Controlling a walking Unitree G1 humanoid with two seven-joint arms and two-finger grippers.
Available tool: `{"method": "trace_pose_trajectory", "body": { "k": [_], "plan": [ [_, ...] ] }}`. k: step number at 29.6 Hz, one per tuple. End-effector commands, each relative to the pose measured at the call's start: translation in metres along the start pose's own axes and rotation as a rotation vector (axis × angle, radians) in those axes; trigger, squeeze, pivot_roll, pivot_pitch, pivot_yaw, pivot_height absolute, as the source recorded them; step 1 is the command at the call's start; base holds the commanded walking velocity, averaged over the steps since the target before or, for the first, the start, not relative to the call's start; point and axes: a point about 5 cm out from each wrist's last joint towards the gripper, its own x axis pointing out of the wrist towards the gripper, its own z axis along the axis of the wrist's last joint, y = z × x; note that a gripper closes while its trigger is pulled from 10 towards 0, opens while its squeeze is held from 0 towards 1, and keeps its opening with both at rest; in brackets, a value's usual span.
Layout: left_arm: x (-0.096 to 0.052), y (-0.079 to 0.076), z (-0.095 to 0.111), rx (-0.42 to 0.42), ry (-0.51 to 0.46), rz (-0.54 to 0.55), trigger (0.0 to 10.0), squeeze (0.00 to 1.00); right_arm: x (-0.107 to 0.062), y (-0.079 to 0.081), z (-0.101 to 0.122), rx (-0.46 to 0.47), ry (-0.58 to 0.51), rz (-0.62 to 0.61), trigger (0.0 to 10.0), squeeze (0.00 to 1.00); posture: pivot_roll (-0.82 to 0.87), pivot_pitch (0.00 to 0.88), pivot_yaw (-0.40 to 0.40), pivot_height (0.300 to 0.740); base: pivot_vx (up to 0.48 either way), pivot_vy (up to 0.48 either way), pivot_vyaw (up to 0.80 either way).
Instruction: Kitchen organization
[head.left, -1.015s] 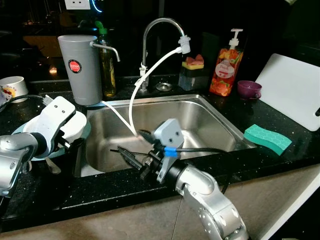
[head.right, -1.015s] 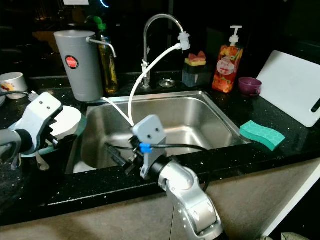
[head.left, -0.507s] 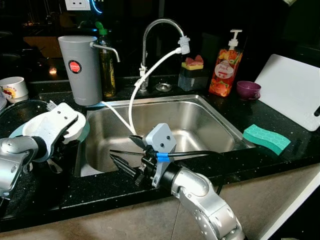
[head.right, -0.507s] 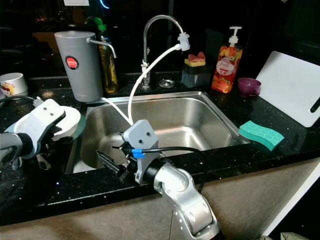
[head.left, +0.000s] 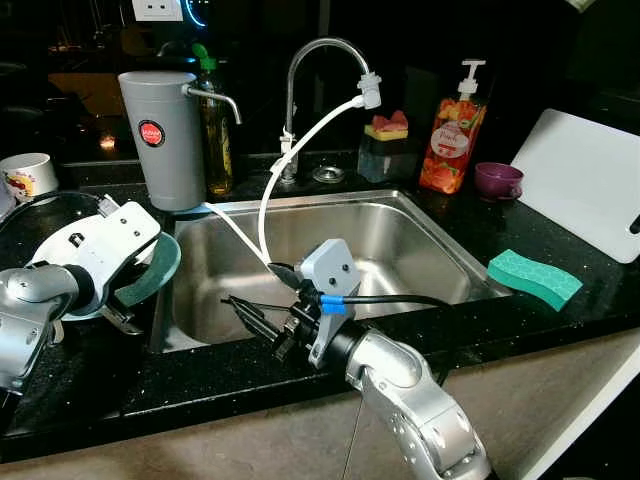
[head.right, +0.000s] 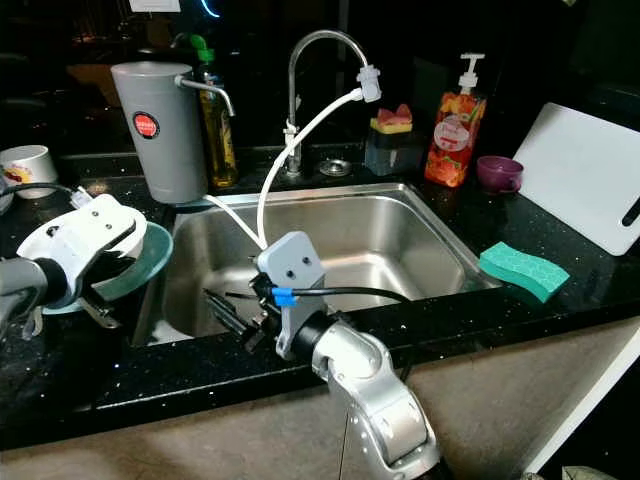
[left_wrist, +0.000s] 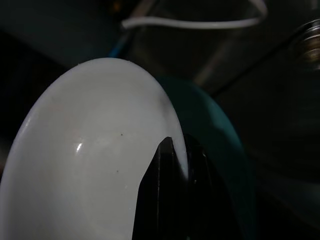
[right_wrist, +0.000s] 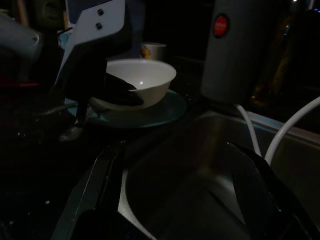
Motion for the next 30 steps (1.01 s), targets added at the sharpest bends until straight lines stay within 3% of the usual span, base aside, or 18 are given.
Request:
{"method": "trace_pose_trajectory", "body": {
  "k": [1,7,10,14,16,21,30],
  "plan": [
    [-0.001,0.004,0.019,0.159,-0.062,0.036,10.0,0.00,0.001,-0.008,0.005,0.029,-0.025,-0.043,10.0,0.00,0.13,0.061,-0.031,0.740,0.000,0.000,0.00],
    [-0.001,-0.001,0.038,0.335,-0.150,0.070,10.0,0.00,0.001,-0.023,0.010,0.079,-0.052,-0.131,10.0,0.00,0.13,0.064,-0.031,0.740,0.000,0.000,0.00],
    [0.002,-0.015,0.049,0.431,-0.218,0.039,10.0,0.00,0.000,-0.031,0.011,0.087,-0.055,-0.172,10.0,0.00,0.13,0.064,-0.031,0.740,0.000,0.000,0.00],
    [0.003,-0.023,0.053,0.488,-0.259,0.027,10.0,0.00,-0.001,-0.033,0.011,0.091,-0.053,-0.183,10.0,0.00,0.13,0.066,-0.031,0.740,0.000,0.000,0.00],
    [0.005,-0.034,0.061,0.578,-0.336,0.033,10.0,0.00,-0.001,-0.037,0.010,0.112,-0.051,-0.206,10.0,0.00,0.13,0.067,-0.032,0.740,0.000,0.000,0.00],
    [0.005,-0.048,0.071,0.665,-0.450,0.049,10.0,0.00,-0.002,-0.047,0.010,0.168,-0.054,-0.268,10.0,0.00,0.12,0.067,-0.034,0.740,0.000,0.000,0.00],
    [0.006,-0.061,0.072,0.714,-0.526,0.031,10.0,0.00,-0.007,-0.062,0.013,0.312,-0.099,-0.337,10.0,0.00,0.12,0.067,-0.035,0.740,0.000,0.000,0.00]
  ]
}}
